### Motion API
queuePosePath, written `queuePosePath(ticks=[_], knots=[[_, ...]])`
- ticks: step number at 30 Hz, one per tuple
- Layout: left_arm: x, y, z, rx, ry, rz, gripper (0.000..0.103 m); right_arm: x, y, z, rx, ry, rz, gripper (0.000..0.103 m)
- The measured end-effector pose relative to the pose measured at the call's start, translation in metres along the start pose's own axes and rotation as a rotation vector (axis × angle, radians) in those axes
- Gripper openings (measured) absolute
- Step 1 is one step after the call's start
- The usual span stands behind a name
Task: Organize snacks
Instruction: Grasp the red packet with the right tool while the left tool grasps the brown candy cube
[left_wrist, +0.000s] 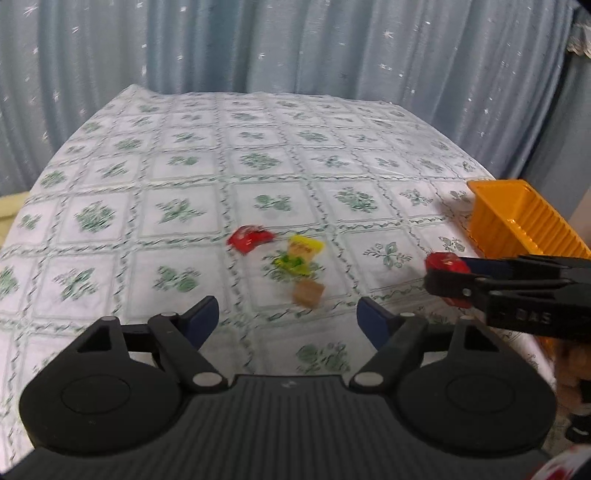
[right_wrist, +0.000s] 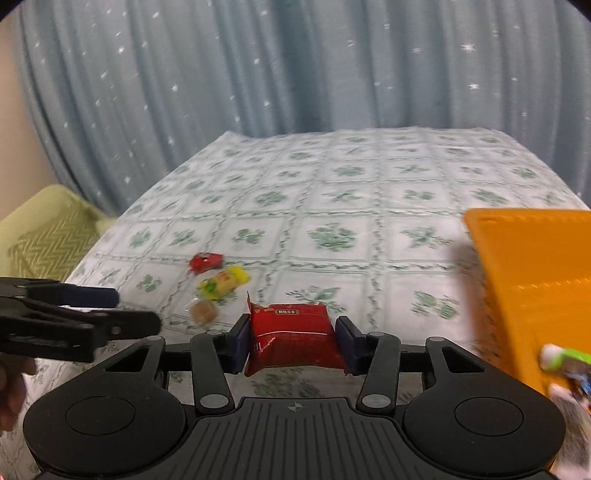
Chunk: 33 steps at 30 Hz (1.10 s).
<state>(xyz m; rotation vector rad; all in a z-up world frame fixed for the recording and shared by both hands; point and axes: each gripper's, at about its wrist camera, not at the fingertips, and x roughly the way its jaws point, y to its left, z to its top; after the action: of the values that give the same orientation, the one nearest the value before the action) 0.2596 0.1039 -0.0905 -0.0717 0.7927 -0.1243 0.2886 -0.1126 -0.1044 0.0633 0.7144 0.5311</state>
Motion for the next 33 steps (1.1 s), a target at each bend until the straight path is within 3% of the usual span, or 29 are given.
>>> queuePosePath(ticks=[11,17,23,33], knots=[[0.047,-0.014,-0.003,0.111,0.009,-0.001,0.048,-0.014,-0.005,-0.002,0.03,-0.036,0.005,0.049],[0.052,-0.019,-0.003,0.162,-0.017,0.004,0.046,-0.012,-0.011,-0.006,0.052,-0.029,-0.005,0.049],[0.05,-0.025,-0.003,0.165,-0.016,0.008,0.032,-0.013,-0.012,-0.006,0.055,-0.032,-0.012,0.049],[0.028,-0.038,-0.014,0.107,0.017,-0.005,0.03,-0.035,-0.003,-0.004,0.035,-0.065,-0.042,0.049]])
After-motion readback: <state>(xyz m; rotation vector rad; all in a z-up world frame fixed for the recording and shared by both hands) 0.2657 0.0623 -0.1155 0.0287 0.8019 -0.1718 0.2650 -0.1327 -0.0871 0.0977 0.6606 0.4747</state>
